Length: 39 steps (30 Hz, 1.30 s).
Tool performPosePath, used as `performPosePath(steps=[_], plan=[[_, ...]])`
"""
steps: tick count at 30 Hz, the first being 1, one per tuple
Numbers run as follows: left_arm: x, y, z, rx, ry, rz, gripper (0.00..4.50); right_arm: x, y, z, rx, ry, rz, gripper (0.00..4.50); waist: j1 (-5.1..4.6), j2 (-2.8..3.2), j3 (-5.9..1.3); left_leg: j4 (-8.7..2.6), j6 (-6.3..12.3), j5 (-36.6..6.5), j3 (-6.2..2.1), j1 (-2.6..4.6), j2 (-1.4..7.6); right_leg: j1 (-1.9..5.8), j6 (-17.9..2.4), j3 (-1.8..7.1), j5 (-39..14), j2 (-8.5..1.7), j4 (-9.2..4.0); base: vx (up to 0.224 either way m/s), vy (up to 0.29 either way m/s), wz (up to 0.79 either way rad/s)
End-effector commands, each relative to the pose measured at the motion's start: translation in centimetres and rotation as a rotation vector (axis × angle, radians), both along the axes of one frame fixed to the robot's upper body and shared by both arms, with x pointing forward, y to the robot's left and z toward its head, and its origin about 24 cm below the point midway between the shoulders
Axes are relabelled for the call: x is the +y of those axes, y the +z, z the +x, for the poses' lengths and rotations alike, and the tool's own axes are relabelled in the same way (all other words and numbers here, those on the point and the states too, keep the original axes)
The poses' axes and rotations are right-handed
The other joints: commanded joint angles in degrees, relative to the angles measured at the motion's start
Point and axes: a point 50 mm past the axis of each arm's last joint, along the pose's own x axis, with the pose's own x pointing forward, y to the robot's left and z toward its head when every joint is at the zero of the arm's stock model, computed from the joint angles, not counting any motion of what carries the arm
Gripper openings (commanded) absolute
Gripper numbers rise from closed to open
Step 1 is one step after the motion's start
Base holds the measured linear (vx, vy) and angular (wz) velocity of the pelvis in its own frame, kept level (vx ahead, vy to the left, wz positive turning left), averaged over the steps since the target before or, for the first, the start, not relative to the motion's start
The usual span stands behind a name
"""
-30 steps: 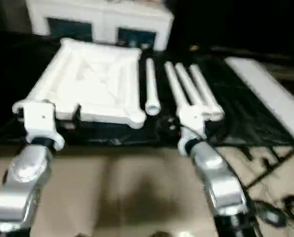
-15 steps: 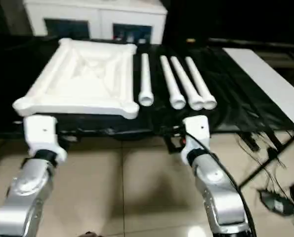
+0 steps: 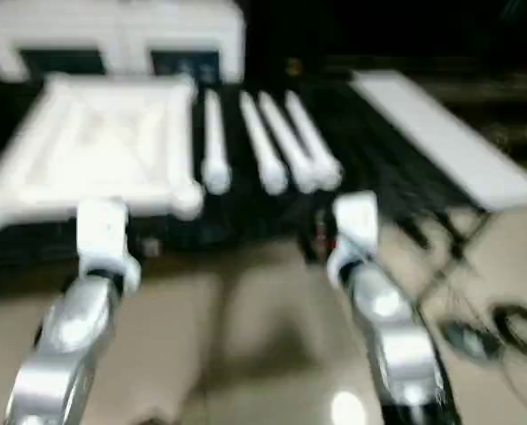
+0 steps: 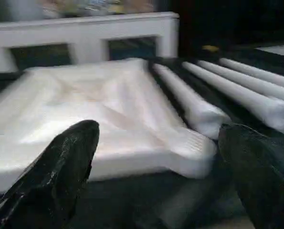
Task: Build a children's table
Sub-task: Move to table
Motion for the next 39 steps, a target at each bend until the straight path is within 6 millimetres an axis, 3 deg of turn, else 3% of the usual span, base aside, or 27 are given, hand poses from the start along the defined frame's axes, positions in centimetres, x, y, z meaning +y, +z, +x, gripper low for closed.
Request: performPosePath(steps=[1, 2, 3, 5, 8, 9, 10, 11, 13, 14, 15, 16, 17, 18, 19, 21, 23, 25, 26, 28, 30, 31, 32, 33, 34, 37, 39], plan=[[1.1, 0.1, 0.1, 0.004, 0.064, 0.019, 4.48, 1.0, 1.0, 0.5, -0.051, 0.05, -0.003, 4.5, 1.22, 0.74, -3.82, -2.76, 14.48, 14.78, -0.93, -4.6, 0.14, 7.2, 6.12, -1.16, 16.67, -5.04, -8.05, 0.274, -0.028, 0.52], [1.2, 0.2, 0.1, 0.001, 0.068, 0.021, 4.48, 1.1, 1.0, 0.6, -0.058, 0.052, -0.018, 4.5, 1.73, 3.45, -4.21, -5.06, 17.48, 16.2, -3.62, 0.13, 1.57, 4.24, 11.73, -4.53, 20.11, -2.78, -6.19, 0.341, 0.016, 0.63], [1.2, 0.2, 0.1, -0.001, 0.067, 0.019, 4.48, 1.1, 1.0, 0.6, -0.059, 0.056, -0.024, 4.5, -2.36, 3.49, -5.47, -3.96, 34.36, 16.05, -15.95, 13.83, 8.47, -10.24, 12.48, -5.77, -0.76, -0.78, 6.63, 0.297, 0.03, 0.51], [1.2, 0.3, 0.1, -0.004, 0.064, 0.024, 4.48, 1.4, 0.8, 0.6, -0.053, 0.081, -0.027, 4.5, -3.03, 2.73, -5.71, -3.89, 35.11, 37.58, -18.58, 12.73, 7.15, -14.24, 9.07, -3.45, -4.98, -2.47, 9.05, 0.202, 0.044, 0.41], [1.3, 0.3, 0.1, -0.004, 0.066, 0.032, 4.48, 1.7, 0.8, 0.6, -0.054, 0.101, -0.028, 4.5, -3.83, 0.36, -3.13, -8.06, 16.46, 27.39, -14.04, 5.35, -1.68, -13.27, 5.29, -0.59, 15.06, -2.27, 5.31, -0.093, 0.061, 0.48], [1.3, 0.3, 0.1, -0.004, 0.066, 0.032, 4.48, 1.7, 0.8, 0.6, -0.054, 0.101, -0.028, 4.5, -3.83, -2.45, -1.58, -9.23, 10.31, 7.97, -10.49, 1.04, -6.94, -8.57, 6.23, 2.16, 15.63, -4.12, -2.64, 0.123, -0.04, 0.82], [1.6, 0.3, 0.0, -0.003, 0.07, 0.034, 4.48, 1.8, 0.9, 0.7, -0.061, 0.112, -0.03, 4.5, -2.53, -4.62, -2.39, 2.02, 9.72, -6.55, -5.38, 1.09, -6.64, -6.32, 9.57, 6.72, -10.54, -13.41, -11.03, 0.123, -0.04, 0.82], [1.6, 0.3, 0.0, -0.003, 0.07, 0.035, 4.48, 1.9, 0.9, 0.7, -0.059, 0.106, -0.017, 4.5, -2.81, -3.59, -3.13, 4.85, 8.9, -7.68, -4.7, 0.2, -4.38, -4.1, 4.99, 8.39, -12.63, -17.36, -10.33, 0.233, -0.032, 0.75], [1.7, 0.3, 0.1, -0.001, 0.061, 0.041, 4.48, 1.8, 0.9, 0.7, -0.049, 0.098, 0.008, 4.5, -1.41, -2.45, -2.98, 3.84, -0.88, -3.25, -3.83, -1.82, -0.11, 0.87, -19.12, 10.51, 1.6, -14.57, -7.92, 0.241, 0.031, 0.4], [1.8, 0.3, 0.2, 0.001, 0.059, 0.042, 4.48, 1.7, 0.8, 0.6, -0.048, 0.098, -0.011, 4.5, -0.97, -2.06, -2.92, 3.63, -1.72, -2.08, -3.94, -2.26, 0.92, 1.52, -22.32, 10.32, 9.1, -14.54, -7.61, 0.25, 0.08, 0.34], [1.8, 0.3, 0.2, 0.001, 0.059, 0.042, 4.48, 1.7, 0.8, 0.6, -0.048, 0.098, -0.011, 4.5, -0.45, -0.16, -2.74, -0.38, -2.82, 2.77, -4.34, -2.13, 3.23, 1.64, -22.21, 7.72, 19.43, -10.5, -6.56, 0.114, 0.057, 0.15], [1.8, 0.3, 0.3, 0.004, 0.049, 0.043, 4.48, 1.6, 0.7, 0.4, -0.042, 0.096, -0.011, 4.5, -3.1, 3.73, -3.52, -7.14, -3.04, 10.31, -5.32, 6.67, 5.43, -5.83, -11.45, -1.17, 16.13, -2.43, -0.6, 0.161, 0.091, 0.3], [1.8, 0.3, 0.3, 0.006, 0.043, 0.043, 4.48, 1.5, 0.7, 0.3, -0.038, 0.094, 0.003, 4.5, -5.3, 5.1, -3.17, -7.83, -0.37, 11.29, -9.57, 10.77, 7.38, -13.64, -5.99, -3.4, 4.69, -0.71, 5.8, 0.166, 0.053, 0.16], [1.8, 0.3, 0.4, 0.006, 0.037, 0.043, 4.48, 1.4, 0.7, 0.3, -0.04, 0.087, 0.002, 4.5, -4.53, 3.46, -4.71, -5.69, 6.24, 19.24, -10.88, 12.91, 9.47, -15.54, 2.81, -3.99, -0.43, -3.34, 7.97, 0.267, 0.118, 0.26], [1.8, 0.3, 0.5, 0.007, 0.022, 0.047, 4.48, 1.2, 0.6, 0.2, -0.041, 0.071, -0.012, 4.5, -3.92, 4.01, -3.32, -6.58, 3.64, 23.83, -7.23, 10.06, 7.44, -15.92, 6.64, -4.91, 4.42, -3.18, 8.73, 0.22, 0.084, 0.11], [1.8, 0.3, 0.6, 0.007, 0.005, 0.05, 4.48, 0.8, 0.5, 0.0, -0.034, 0.047, -0.014, 4.5, -4.79, 3.07, -4.06, -7.21, 3.68, 30.94, -5.75, 11.05, 5.99, -17.79, 5.44, -5.85, 12.08, -3.75, 7.28, 0.211, 0.079, 0.07], [1.7, 0.3, 0.7, 0.009, -0.018, 0.051, 4.48, 0.6, 0.4, -0.2, -0.03, 0.038, -0.012, 4.5, -5.44, -0.44, -3.12, -8.77, 6.98, 20.58, -1.57, 10.47, 2.53, -16.14, -1.21, -4.55, 22.33, -5.01, -0.22, 0.227, 0.032, 0.06], [1.3, 0.2, 0.9, 0.014, -0.07, 0.048, 4.48, 0.1, 0.4, -0.7, -0.024, 0.013, -0.01, 4.5, -1.84, -3.36, -3.58, 3.1, 1.78, -12.12, 3.31, 7.55, -6.11, -6.53, -20.02, 10.85, -6.94, -10.45, -9.09, 0.238, 0.02, 0.16], [1.2, 0.2, 1.0, 0.015, -0.085, 0.051, 4.48, -0.1, 0.5, -1.0, -0.024, 0.002, -0.007, 4.5, -1.26, -3.0, -3.02, 4.59, -0.1, -11.2, 0.73, 5.32, -4.28, -4.42, -25.35, 13.09, -9.63, -12.84, -8.52, 0.221, 0.039, -0.22], [1.1, 0.2, 1.2, 0.015, -0.113, 0.049, 4.48, -0.4, 0.7, -1.4, -0.028, -0.018, -0.006, 4.5, 0.66, -0.71, -2.87, 8.29, -9.87, -3.91, -3.59, 0.28, -1.89, -2.28, -29.25, 14.89, 7.64, -10.12, -5.99, 0.192, 0.049, -0.52], [1.0, 0.1, 1.3, 0.017, -0.13, 0.046, 4.48, -0.6, 0.9, -1.7, -0.031, -0.033, -0.003, 4.5, 1.0, 1.42, -2.96, 5.29, -14.27, 2.31, -6.79, -2.29, 0.85, -3.09, -23.48, 13.35, 21.88, -6.7, -4.65, 0.107, 0.083, -0.5], [0.9, 0.2, 1.3, 0.01, -0.145, 0.048, 4.48, -0.8, 1.1, -1.8, -0.034, -0.042, -0.009, 4.5, -1.14, 2.81, -2.67, -4.62, -13.97, 11.54, -6.29, -2.2, 1.1, -4.13, -13.93, 5.9, 21.89, -0.58, -2.44, 0.074, 0.094, -0.54], [0.7, 0.2, 1.1, 0.018, -0.182, 0.029, 4.48, -0.8, 1.4, -2.1, -0.025, -0.035, 0.014, 4.5, -4.8, 6.58, -3.7, -7.18, -11.57, 19.46, -11.84, 6.42, 8.83, -14.88, -2.56, 0.32, 7.07, -0.44, 5.52, 0.05, 0.111, -0.16], [0.7, 0.2, 1.0, 0.02, -0.204, 0.028, 4.48, -0.7, 1.5, -2.2, -0.024, -0.026, 0.022, 4.5, -5.46, 5.22, -4.54, -6.22, -7.66, 23.52, -13.11, 8.18, 11.41, -15.29, 0.45, -0.24, 4.51, -3.12, 6.36, 0.089, 0.097, 0.25], [0.6, 0.2, 0.6, 0.023, -0.263, 0.042, 4.48, -0.6, 1.9, -2.5, -0.028, 0.006, 0.023, 4.5, -4.26, 6.0, -3.2, -6.15, -6.61, 27.32, -10.85, 5.23, 9.19, -14.07, 3.72, -1.37, 8.75, -3.72, 6.26, 0.089, 0.097, 0.25], [0.9, 0.2, 0.0, 0.021, -0.333, 0.057, 4.48, -0.4, 2.3, -2.8, -0.04, 0.057, -0.007, 4.5, -5.06, 3.09, -3.75, -2.43, -5.53, 42.16, -6.25, 4.0, 0.88, -10.53, 2.69, 0.32, 28.95, -6.25, -1.9, 0.09, 0.031, 0.02], [1.7, 0.2, -0.4, 0.032, -0.393, 0.033, 4.48, -0.1, 2.4, -3.0, -0.041, 0.103, -0.018, 4.5, -4.55, 1.98, -4.51, -2.33, -5.18, 38.15, -4.9, 0.8, 0.68, -7.07, -0.91, 1.9, 41.37, -8.54, -1.21, 0.0, 0.0, 0.0]])
